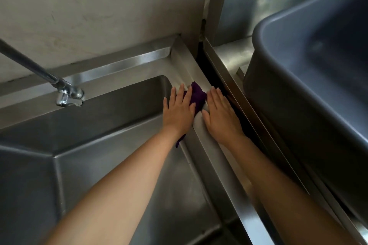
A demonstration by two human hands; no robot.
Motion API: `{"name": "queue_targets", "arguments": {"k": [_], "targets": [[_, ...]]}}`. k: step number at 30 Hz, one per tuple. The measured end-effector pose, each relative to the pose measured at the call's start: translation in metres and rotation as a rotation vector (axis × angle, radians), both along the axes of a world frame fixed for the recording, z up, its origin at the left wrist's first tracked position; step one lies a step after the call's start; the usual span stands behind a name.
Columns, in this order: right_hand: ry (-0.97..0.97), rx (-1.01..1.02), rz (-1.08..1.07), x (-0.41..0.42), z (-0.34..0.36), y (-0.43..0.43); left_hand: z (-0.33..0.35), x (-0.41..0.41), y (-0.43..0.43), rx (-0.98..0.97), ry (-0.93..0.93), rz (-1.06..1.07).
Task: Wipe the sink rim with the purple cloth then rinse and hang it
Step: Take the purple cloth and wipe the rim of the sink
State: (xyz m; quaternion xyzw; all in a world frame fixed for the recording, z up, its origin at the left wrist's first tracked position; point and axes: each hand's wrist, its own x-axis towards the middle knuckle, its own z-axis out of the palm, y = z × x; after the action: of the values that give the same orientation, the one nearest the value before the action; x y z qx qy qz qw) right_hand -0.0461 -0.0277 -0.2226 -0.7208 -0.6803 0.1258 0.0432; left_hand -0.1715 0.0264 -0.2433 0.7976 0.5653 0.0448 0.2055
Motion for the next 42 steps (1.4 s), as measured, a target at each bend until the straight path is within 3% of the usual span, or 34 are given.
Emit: {"name": "queue_targets", "arguments": {"k": [13,21,25,28,31,35,38,40,42], "targets": [[0.046,0.025,-0.006,-0.012,-0.001,0.064,-0.001,-0.008,0.053,0.025,0.043,0.014],[0.092,0.129,-0.003,-0.021,-0.006,0.078,0.002,-0.012,0.066,-0.009,0.014,0.004],[0.078,0.286,0.037,-0.03,-0.004,0.08,0.001,-0.012,0.072,-0.003,0.04,-0.003],[0.062,0.309,0.038,-0.039,-0.002,0.084,0.004,-0.016,0.079,-0.064,-0.058,-0.022],[0.047,0.192,0.027,-0.044,0.002,0.09,0.009,-0.037,0.079,-0.094,-0.22,0.001],[-0.114,0.036,0.042,-0.061,-0.001,0.096,0.01,-0.09,0.07,0.127,-0.125,0.046],[-0.298,0.002,0.033,-0.073,-0.009,0.094,0.007,-0.125,0.06,0.185,0.001,0.195],[-0.252,0.099,-0.003,-0.08,-0.014,0.096,0.004,-0.143,0.054,0.197,0.055,0.309],[-0.069,0.175,-0.067,-0.084,-0.015,0.102,0.001,-0.156,0.05,0.184,0.085,0.387]]}}
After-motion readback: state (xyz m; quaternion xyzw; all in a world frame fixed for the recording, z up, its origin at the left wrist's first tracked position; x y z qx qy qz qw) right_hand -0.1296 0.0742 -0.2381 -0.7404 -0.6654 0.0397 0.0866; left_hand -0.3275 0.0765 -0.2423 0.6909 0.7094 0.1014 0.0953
